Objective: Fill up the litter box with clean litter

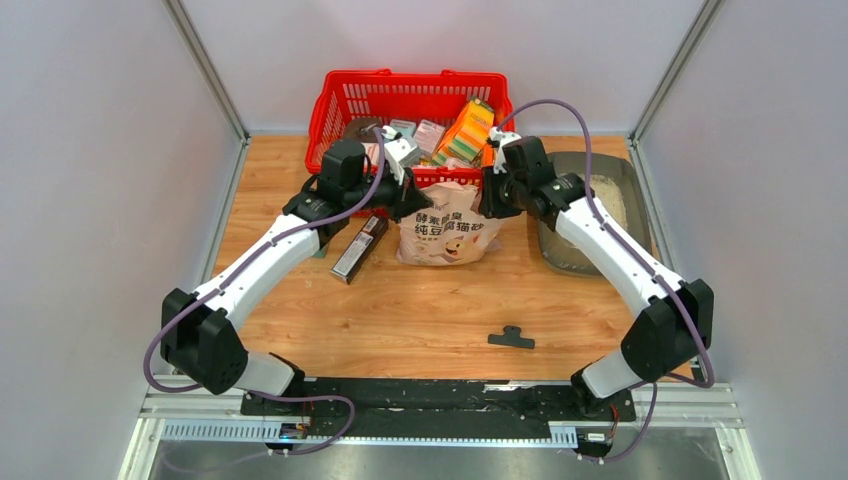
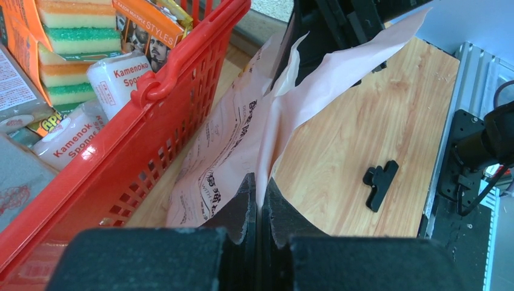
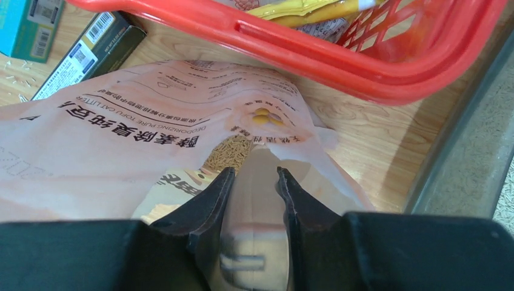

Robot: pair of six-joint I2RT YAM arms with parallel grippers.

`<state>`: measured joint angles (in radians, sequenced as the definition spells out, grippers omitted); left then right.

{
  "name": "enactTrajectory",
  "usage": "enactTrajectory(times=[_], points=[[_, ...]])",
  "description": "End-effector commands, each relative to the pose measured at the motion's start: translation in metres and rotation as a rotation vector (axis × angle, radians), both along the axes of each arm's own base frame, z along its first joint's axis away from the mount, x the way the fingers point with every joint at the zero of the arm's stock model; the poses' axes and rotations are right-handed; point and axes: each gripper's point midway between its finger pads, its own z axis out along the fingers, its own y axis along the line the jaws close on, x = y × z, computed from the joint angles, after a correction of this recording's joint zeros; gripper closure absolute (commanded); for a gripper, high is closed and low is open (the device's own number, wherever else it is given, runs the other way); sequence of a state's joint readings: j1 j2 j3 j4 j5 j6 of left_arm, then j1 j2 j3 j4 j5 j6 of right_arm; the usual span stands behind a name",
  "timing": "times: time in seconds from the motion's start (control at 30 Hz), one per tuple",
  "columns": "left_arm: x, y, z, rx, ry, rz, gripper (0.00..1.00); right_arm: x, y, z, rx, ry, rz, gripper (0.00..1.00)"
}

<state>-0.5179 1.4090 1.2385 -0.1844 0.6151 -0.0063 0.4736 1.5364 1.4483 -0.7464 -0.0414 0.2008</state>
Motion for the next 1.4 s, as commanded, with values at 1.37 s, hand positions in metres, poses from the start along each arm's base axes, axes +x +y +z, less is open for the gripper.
enactTrajectory(times=[1.37], points=[[-0.008, 0.01, 0.063, 0.032, -0.328, -0.072, 1.0, 0.041, 0.01, 0.052, 0.81, 0.263, -0.073, 1.0]])
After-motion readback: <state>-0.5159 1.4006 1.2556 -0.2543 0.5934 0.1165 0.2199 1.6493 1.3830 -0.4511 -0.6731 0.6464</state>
